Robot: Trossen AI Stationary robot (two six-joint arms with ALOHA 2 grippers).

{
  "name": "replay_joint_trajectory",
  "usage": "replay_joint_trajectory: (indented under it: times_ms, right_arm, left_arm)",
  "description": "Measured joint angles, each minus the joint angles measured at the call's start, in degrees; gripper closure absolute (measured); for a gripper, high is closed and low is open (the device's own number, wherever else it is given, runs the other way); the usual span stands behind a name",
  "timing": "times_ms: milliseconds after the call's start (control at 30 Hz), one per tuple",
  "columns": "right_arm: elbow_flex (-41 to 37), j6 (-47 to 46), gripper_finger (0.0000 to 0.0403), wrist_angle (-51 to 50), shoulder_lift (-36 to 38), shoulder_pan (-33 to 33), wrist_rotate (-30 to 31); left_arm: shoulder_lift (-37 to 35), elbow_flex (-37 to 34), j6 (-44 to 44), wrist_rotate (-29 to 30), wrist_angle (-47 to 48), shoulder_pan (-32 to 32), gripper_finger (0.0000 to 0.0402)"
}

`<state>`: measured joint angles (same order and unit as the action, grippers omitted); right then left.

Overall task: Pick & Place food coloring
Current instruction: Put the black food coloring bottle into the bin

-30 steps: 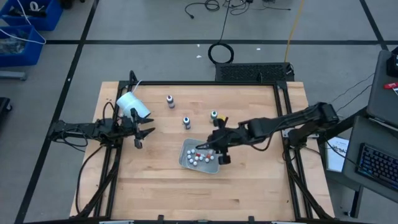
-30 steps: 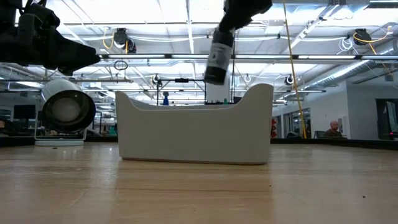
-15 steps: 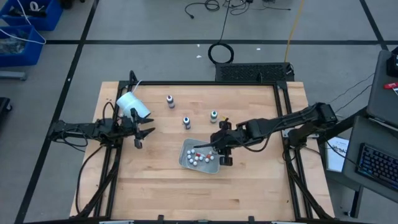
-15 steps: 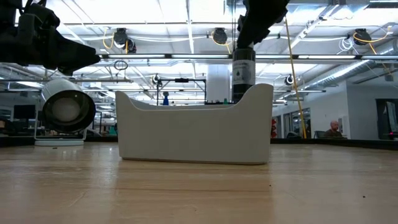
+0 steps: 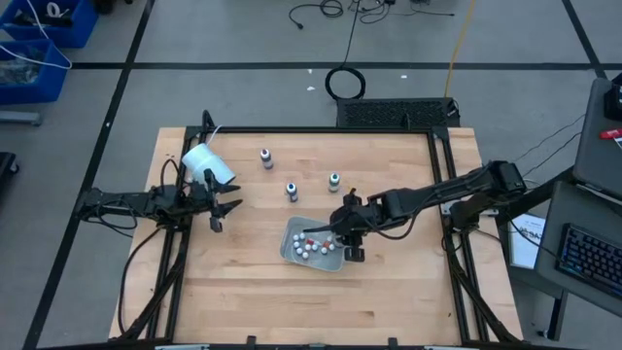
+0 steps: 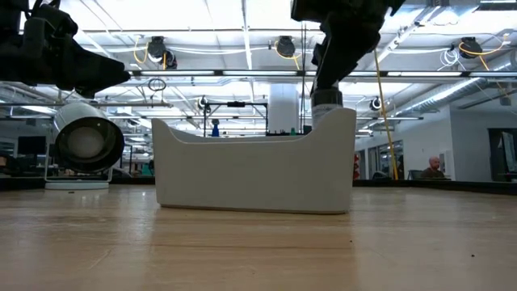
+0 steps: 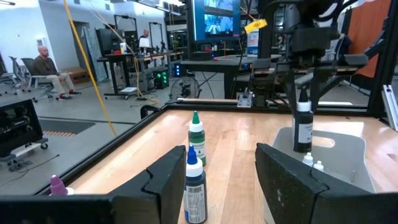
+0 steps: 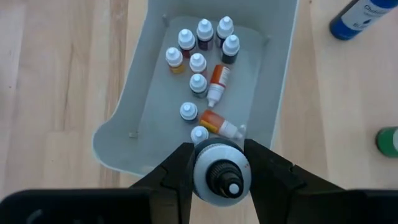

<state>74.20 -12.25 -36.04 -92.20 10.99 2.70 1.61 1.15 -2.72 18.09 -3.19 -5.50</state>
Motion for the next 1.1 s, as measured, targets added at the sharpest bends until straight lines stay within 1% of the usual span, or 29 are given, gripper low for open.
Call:
replay_joint_trajectory:
  times_ms: [200,367,733,967,1033,1100]
  right_arm:
    - [-2.59,0.05,0.0293,2.93,0.02,-0.54,-0.2]
    - [-5.16,0.53,0.0293,6.1,0.02,-1.44,-2.07]
    - [-8.54,2.03,0.0293,8.36,0.02,-3.34,-2.83]
    - [-8.86,2.0,0.0291,9.38,0.02,-3.51,-2.88]
    - [-8.86,1.46,0.0266,10.19,0.02,-3.26,-2.97]
    - [-8.86,1.06,0.0229,11.05,0.02,-3.03,-2.99]
  left_arm:
    - [0.0,0.0,-0.01,0.0,0.01,-0.02,0.0206]
    - [0.0,0.0,-0.02,0.0,-0.01,-0.01,0.0206]
    - [0.0,0.0,-0.02,0.0,0.0,-0.02,0.0206]
    - [0.0,0.0,0.0,0.0,-0.01,0.0,0.0206]
    - [0.0,0.0,-0.02,0.0,0.01,0.0,0.0206]
    - [0.0,0.0,-0.02,0.0,-0.01,-0.02,0.0206]
